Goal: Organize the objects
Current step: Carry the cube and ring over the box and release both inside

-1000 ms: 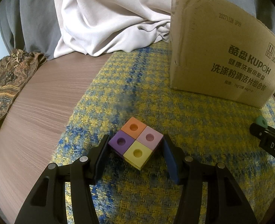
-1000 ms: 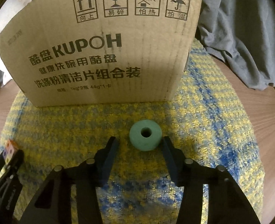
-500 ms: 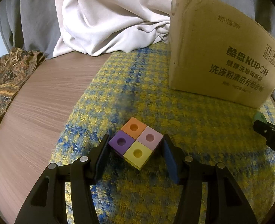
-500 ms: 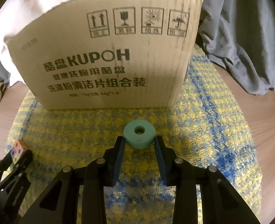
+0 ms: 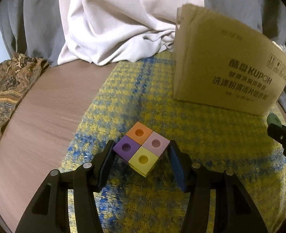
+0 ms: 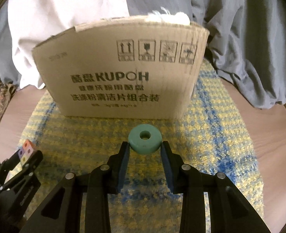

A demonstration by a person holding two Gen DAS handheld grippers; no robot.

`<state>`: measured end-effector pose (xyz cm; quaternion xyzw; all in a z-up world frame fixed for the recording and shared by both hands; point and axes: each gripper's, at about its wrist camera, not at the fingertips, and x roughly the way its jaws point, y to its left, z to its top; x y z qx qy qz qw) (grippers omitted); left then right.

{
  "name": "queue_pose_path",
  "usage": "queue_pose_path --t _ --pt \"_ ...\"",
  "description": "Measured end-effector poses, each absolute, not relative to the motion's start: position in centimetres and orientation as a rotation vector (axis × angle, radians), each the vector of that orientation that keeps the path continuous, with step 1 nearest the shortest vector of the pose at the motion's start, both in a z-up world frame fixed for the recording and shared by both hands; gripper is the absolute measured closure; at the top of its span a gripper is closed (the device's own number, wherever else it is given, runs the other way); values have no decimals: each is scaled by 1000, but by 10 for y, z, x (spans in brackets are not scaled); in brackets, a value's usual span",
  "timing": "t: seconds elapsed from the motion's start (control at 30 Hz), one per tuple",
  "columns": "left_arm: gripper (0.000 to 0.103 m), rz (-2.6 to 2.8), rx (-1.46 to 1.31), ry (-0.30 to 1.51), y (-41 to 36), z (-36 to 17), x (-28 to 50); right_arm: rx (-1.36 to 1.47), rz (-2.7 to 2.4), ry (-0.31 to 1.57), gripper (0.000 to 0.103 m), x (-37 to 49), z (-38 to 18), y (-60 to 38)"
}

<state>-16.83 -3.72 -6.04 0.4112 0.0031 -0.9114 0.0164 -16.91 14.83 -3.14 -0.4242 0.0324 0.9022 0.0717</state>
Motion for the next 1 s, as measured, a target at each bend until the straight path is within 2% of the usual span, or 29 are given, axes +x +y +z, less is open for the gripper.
queue_pose_path --t 1.0 --pt "49 -2996 1055 -111 0 37 -165 -1056 2851 104 69 -156 52 163"
